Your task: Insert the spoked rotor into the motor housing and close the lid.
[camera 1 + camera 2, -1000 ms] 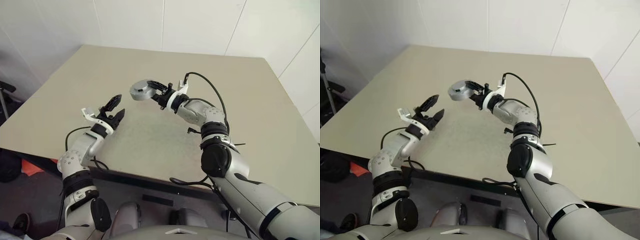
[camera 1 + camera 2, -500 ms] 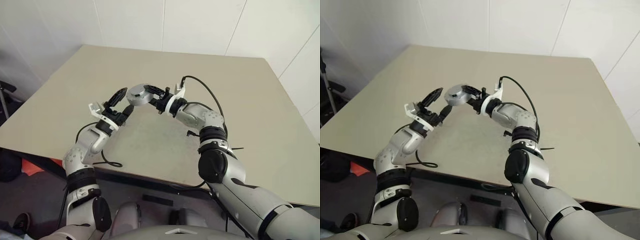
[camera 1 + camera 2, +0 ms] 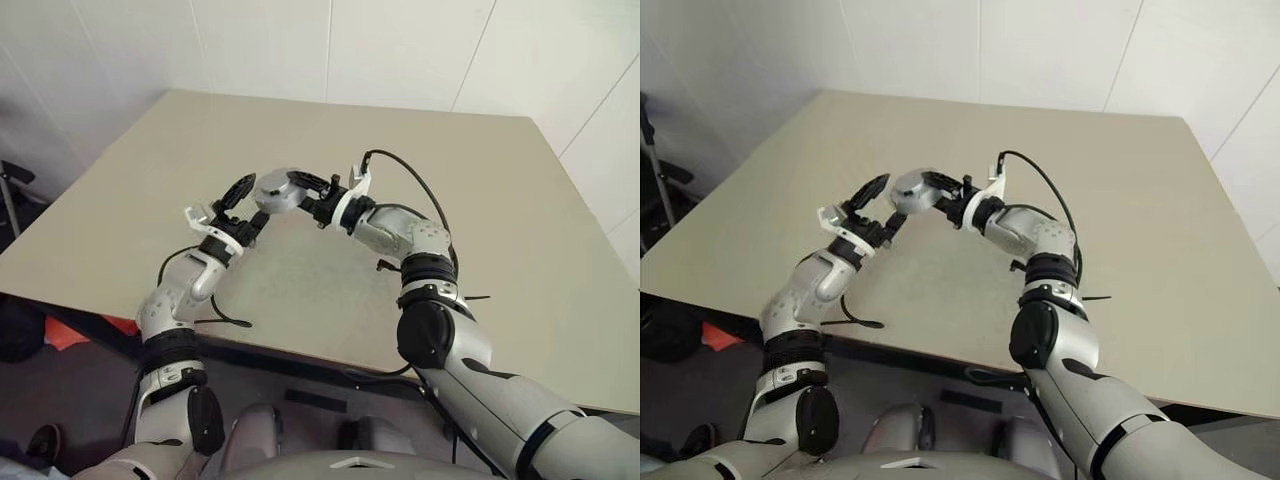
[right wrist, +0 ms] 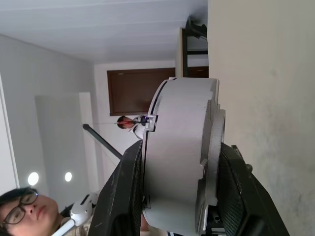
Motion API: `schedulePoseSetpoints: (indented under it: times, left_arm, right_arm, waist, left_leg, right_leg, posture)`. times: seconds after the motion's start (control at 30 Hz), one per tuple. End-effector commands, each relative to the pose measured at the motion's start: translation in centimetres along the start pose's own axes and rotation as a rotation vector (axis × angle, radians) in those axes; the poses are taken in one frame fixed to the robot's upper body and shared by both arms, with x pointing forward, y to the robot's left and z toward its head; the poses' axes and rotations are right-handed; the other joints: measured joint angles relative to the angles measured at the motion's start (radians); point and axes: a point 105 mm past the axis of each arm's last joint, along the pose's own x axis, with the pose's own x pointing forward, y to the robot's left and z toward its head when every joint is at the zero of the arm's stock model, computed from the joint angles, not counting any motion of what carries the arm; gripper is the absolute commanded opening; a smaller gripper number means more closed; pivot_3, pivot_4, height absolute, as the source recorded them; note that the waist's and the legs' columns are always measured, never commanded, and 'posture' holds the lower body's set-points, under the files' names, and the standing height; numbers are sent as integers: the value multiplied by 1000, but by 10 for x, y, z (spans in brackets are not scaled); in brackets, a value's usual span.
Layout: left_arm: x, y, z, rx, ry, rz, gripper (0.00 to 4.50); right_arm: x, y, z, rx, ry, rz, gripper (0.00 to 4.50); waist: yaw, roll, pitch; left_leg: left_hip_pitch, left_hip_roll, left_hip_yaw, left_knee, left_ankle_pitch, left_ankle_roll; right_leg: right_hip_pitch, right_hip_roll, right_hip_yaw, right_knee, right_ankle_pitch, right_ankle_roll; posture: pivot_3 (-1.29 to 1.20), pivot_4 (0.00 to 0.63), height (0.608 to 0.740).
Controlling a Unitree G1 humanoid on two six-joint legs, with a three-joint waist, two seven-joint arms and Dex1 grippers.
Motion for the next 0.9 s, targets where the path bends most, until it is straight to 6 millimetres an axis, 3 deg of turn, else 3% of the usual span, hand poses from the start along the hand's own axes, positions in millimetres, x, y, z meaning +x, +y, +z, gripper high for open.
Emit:
schedulePoseSetpoints:
  times: [0.03,0.4,0.5,0.67,0.9]
  left_arm:
    - [12,-8,-2,19,20,-36,4458]
    - [17,-11,-2,45,41,-55,4458]
    - [17,-10,-1,58,39,-47,3840]
    - [17,-11,-6,61,61,-57,2367]
    - [17,-12,-9,66,82,-65,2272]
  right_arm:
    - [0,26,2,-25,-6,103,1960]
    - [-2,28,7,-43,-31,100,1960]
    - [-1,29,7,-46,-33,101,1960]
    - [1,29,6,-53,-27,102,1960]
    - [0,26,4,-93,-20,82,1960]
  waist:
    - [0,0,0]
    - [0,0,0]
    - [0,0,0]
    - [1,0,0]
    - [1,0,0]
  left_leg:
    - [0,0,0,0,0,0]
    - [0,0,0,0,0,0]
    - [0,0,0,0,0,0]
    - [0,0,0,0,0,0]
    - [0,0,0,0,0,0]
  right_leg:
    - [0,0,0,0,0,0]
    - [0,0,0,0,0,0]
    - [0,0,0,0,0,0]
    - [0,0,0,0,0,0]
    - [0,0,0,0,0,0]
  posture:
    - [0,0,740]
    - [0,0,740]
    - [0,0,740]
    - [0,0,740]
    - [0,0,740]
